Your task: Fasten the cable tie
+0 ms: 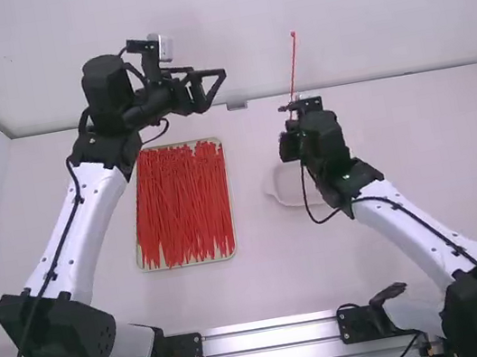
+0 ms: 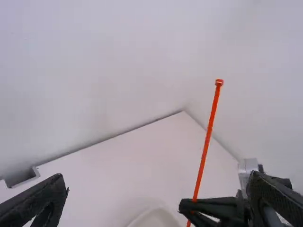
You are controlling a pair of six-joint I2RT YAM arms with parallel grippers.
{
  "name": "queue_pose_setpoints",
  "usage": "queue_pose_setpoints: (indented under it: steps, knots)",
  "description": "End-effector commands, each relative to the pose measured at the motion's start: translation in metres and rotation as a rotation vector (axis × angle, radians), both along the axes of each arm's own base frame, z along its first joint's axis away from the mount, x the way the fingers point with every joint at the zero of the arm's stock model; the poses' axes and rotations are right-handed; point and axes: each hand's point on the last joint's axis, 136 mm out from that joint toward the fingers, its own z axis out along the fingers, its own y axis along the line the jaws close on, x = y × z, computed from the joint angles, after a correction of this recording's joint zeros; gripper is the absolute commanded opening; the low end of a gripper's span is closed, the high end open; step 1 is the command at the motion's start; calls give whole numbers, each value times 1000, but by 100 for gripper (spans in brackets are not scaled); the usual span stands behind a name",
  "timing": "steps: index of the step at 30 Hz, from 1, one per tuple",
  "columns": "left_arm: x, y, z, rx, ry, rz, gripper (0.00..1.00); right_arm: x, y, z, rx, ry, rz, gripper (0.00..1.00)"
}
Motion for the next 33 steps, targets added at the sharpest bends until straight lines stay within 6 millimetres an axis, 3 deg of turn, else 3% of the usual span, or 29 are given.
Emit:
queue_pose_setpoints:
  steps: [1, 13, 19, 33]
  knots:
    - [2, 3, 13, -1, -34, 12, 99, 2, -15, 27, -48, -75, -135, 0]
    - [-10, -26, 10, 10, -33, -45, 99, -20, -6, 35, -190, -134, -263, 0]
    - [-15, -35, 8, 12, -22, -67, 99, -31, -12, 37, -254, -152, -339, 0]
    - [-40, -74, 13, 4, -47, -187, 99, -34, -18, 31, -299, -127, -355, 0]
